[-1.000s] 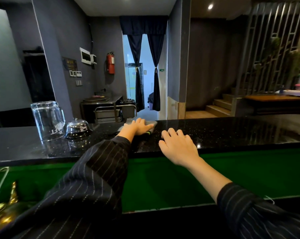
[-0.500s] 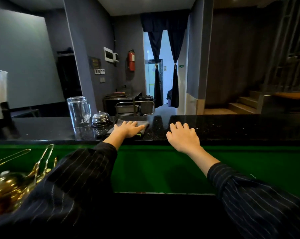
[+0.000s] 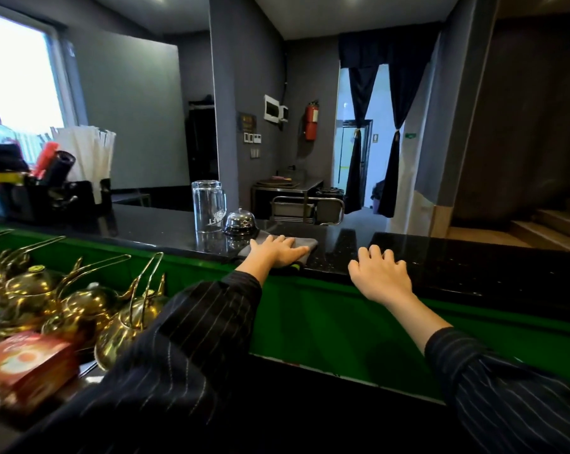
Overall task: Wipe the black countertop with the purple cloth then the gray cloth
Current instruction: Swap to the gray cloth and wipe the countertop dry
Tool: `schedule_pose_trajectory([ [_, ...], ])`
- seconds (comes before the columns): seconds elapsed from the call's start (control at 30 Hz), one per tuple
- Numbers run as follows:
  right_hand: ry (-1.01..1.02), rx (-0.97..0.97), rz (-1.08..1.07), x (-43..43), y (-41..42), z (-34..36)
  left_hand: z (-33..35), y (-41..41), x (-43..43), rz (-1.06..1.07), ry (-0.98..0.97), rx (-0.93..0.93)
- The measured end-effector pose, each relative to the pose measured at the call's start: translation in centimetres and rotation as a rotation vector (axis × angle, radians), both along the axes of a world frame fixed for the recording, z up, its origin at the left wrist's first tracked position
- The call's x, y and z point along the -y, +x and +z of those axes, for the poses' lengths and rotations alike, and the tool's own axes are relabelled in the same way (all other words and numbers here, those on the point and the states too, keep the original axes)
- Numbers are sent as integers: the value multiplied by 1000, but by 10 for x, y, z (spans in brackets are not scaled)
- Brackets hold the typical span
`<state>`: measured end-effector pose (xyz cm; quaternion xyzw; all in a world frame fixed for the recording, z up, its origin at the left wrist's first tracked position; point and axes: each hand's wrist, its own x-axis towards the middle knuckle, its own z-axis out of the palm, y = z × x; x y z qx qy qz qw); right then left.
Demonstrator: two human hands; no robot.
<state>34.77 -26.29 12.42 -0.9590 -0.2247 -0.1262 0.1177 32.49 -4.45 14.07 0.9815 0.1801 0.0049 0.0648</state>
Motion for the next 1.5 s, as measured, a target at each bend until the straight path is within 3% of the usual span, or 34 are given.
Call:
schedule_pose_trajectory([
  [0.17, -4, 41, 6, 0, 2, -2, 6, 15, 19, 118, 9, -22],
  [0.37, -20, 109, 12, 2, 5, -5, 5, 38, 83, -16, 3, -32],
  [0.63, 31, 99, 58, 3, 7, -7, 0, 16, 83, -82, -13, 2],
  [1.03, -77, 39, 179, 8, 5, -8, -6, -30, -47, 10, 97, 3],
  [1.5, -142, 105, 165, 8, 6, -7, -1, -41, -97, 129, 15, 39],
])
